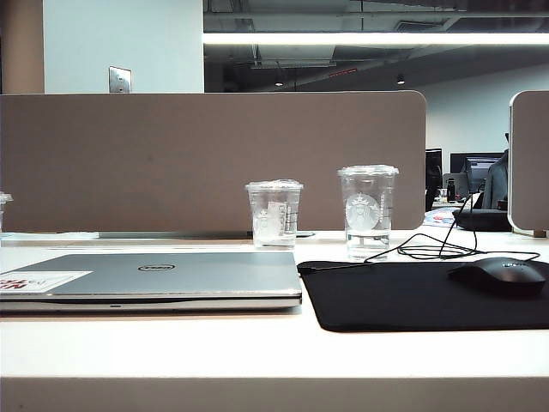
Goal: Pick up the coffee cup on the left and place it on the left side of the laptop.
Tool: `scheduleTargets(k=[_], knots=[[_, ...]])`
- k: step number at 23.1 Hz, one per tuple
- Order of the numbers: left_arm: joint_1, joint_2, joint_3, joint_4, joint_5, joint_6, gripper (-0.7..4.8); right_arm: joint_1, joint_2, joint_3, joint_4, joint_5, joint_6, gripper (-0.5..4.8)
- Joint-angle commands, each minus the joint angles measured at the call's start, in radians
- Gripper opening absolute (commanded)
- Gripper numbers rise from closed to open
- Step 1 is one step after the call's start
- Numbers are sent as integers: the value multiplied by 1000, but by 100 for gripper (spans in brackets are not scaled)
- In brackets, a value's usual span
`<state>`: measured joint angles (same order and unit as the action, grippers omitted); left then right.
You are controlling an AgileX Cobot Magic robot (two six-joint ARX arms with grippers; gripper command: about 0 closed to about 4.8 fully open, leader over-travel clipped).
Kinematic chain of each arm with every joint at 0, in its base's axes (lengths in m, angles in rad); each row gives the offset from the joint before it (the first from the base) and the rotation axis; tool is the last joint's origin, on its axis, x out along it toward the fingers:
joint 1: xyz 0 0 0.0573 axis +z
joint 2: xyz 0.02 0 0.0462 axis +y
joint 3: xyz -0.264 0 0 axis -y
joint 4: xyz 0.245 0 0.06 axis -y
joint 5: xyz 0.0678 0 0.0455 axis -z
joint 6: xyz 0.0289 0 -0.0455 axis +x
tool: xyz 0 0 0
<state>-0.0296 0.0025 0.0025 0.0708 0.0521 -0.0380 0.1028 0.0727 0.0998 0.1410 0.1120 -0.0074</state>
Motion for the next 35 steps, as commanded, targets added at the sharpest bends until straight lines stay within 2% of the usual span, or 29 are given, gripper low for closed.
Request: scheduleTargets(k=[1, 8, 15, 35], knots=[[-2, 0, 4, 13, 1, 3, -5, 0, -14, -26, 18, -2, 0, -1], [-2, 0, 4, 13, 1, 4, -5, -13, -58, -98, 17, -4, 0, -1], [-2, 0, 4, 13, 1, 3, -5, -80, -73, -98, -61, -93, -1, -1], [-2, 0, 4, 13, 1, 3, -5, -82, -73, -98, -96, -89, -1, -1]])
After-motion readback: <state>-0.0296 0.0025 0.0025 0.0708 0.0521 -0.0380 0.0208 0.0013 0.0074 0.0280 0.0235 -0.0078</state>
